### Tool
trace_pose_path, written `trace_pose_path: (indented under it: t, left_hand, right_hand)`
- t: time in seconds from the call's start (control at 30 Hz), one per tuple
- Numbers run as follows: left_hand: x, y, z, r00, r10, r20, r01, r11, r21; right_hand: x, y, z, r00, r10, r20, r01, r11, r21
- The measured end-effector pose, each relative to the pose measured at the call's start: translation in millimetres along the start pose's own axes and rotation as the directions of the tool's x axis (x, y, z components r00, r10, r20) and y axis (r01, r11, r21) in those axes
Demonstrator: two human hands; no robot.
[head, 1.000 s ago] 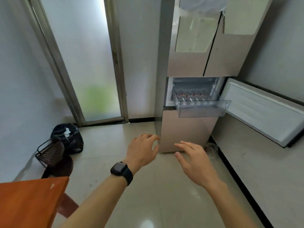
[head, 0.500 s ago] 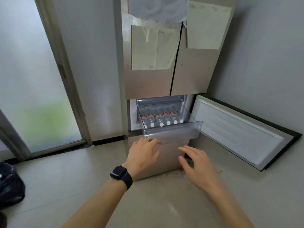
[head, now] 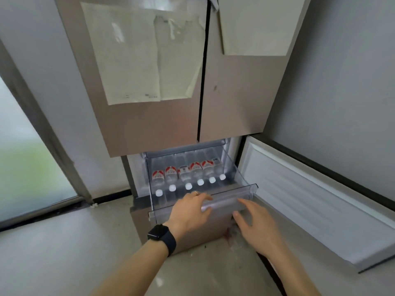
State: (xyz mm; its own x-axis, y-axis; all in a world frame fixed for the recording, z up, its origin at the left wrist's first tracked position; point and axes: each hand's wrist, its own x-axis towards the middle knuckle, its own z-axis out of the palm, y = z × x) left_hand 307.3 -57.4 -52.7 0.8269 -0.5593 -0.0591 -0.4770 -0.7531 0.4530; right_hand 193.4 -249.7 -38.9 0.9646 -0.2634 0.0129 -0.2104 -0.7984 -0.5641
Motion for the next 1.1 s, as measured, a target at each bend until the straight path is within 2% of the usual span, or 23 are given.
trace_pose_path:
  t: [0.17,0.27,0.43,0.57,0.7,0.8,0.87,0.97,1.03,1.1]
  left_hand:
    - [108,-2,19,0.984,-0.161,0.071,0.168,0.980,-0.104]
    - [157,-5,33,0.960,-0.256,0.114,0.272,0.947,-0.169]
    - [220,-16,71,0.886,-0.410,0.216,0.463,0.812,-0.355]
    - [258,-26,103,0.834,-0.464,0.298,0.548,0.640,-0.539]
    - [285,-36,127,0.747,-0.576,0.333,0.604,0.376,-0.703]
    - [297,-37,136,0.682,-0.607,0.408,0.625,0.194,-0.757]
    - [303,-38,138,0.640,-0.615,0.461,0.623,0.065,-0.779]
    - [309,-42,143,0.613,-0.613,0.498,0.538,-0.138,-0.832]
    - [310,-41,140,0.620,-0.599,0.506,0.501,-0.194,-0.843]
    - [309,-40,135,0.628,-0.600,0.495,0.524,-0.145,-0.840]
  right_hand:
    - [117,36,-2,0.988,-0.038,0.148,0.032,0.998,0.046]
    - [180,54,4,0.964,-0.062,0.258,0.060,0.998,0.016]
    - [268,81,35,0.910,-0.017,0.414,0.030,0.999,-0.025]
    - [317,108,85,0.868,0.094,0.487,-0.103,0.995,-0.009]
    - [338,125,127,0.852,0.245,0.463,-0.330,0.937,0.111]
    - [345,118,130,0.839,0.316,0.442,-0.425,0.889,0.171]
    - [351,115,131,0.794,0.368,0.484,-0.525,0.817,0.239]
    - [357,114,129,0.727,0.390,0.565,-0.611,0.742,0.275]
    - [362,114,130,0.707,0.375,0.600,-0.624,0.729,0.281]
    - [364,111,130,0.692,0.347,0.633,-0.644,0.694,0.324]
